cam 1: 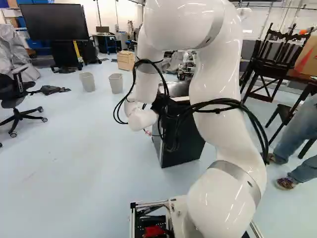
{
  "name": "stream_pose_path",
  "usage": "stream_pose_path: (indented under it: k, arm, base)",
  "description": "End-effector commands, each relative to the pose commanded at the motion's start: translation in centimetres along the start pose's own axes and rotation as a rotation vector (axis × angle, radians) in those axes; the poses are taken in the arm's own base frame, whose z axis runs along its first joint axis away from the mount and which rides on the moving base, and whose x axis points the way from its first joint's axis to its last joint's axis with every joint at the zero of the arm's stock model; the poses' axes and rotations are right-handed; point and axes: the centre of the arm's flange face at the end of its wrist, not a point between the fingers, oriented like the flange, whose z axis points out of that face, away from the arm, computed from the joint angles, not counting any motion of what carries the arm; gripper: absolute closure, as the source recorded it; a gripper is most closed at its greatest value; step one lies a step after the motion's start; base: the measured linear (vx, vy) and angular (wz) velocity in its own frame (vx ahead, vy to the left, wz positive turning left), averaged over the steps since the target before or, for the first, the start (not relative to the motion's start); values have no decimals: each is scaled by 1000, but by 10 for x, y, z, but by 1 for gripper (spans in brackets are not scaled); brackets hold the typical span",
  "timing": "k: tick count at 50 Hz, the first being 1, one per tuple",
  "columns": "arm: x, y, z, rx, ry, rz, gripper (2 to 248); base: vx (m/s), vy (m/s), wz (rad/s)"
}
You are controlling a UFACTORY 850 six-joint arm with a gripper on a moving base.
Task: Grab a drink from the fridge
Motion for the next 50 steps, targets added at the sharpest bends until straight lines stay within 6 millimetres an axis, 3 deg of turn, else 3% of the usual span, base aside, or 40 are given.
stream_pose_path:
  k: [50]
  arm:
    - [1, -2, 2, -13, 5, 9, 3]
  base:
    - [0, 0, 0]
